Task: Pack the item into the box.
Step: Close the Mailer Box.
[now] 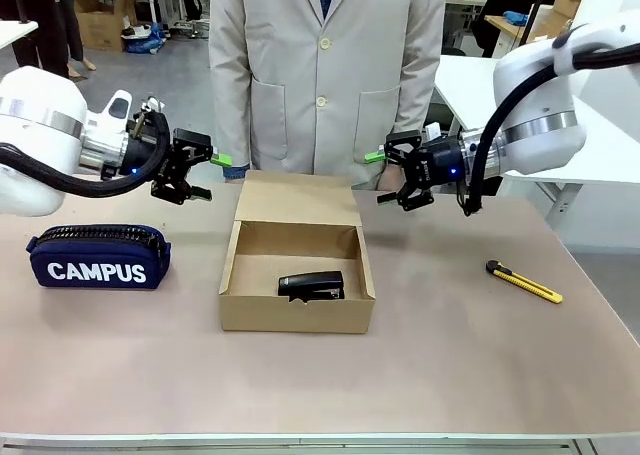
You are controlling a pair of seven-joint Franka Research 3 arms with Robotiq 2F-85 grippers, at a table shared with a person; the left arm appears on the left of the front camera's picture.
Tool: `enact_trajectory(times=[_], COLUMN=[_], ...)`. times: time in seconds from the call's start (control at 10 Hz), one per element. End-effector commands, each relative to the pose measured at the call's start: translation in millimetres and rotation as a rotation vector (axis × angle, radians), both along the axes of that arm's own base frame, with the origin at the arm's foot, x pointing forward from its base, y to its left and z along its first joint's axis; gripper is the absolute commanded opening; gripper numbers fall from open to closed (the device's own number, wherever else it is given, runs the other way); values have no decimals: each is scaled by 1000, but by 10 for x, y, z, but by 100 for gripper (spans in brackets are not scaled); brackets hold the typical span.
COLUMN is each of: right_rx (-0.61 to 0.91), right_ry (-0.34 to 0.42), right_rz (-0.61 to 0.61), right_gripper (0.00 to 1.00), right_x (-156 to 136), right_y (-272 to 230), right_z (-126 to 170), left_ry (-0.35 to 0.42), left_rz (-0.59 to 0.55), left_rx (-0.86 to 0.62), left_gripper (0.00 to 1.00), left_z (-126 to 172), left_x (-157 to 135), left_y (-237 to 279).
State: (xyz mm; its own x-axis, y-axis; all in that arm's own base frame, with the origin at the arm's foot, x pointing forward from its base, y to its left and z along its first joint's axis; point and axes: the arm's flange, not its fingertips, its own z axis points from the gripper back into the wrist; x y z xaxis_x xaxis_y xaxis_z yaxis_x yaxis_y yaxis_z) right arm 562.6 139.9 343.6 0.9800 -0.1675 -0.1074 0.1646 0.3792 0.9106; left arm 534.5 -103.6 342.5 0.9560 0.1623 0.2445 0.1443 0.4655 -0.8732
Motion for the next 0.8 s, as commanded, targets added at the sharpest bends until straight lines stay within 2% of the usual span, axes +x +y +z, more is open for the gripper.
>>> enact_trajectory(times=[0.0, 0.3, 0.5, 0.6, 0.7], right_rx=[37, 13, -18, -5, 7], right_ry=[58, 125, 169, 178, 182], right_rz=[1, 7, 10, 37, 58], right_gripper=[100, 100, 100, 100, 100], right_x=[328, 510, 596, 610, 619], right_y=[-7, -19, 38, 97, 152], right_z=[-118, -365, -528, -591, -657], left_ry=[59, 118, 131, 169, 173], left_rz=[12, -36, -87, -138, -152], left_rx=[-54, -69, -153, -194, -224], left_gripper=[100, 100, 100, 100, 100], left_z=[-211, -476, -615, -690, -737], left_x=[297, 399, 439, 465, 477], left_y=[-59, -170, -281, -330, -368])
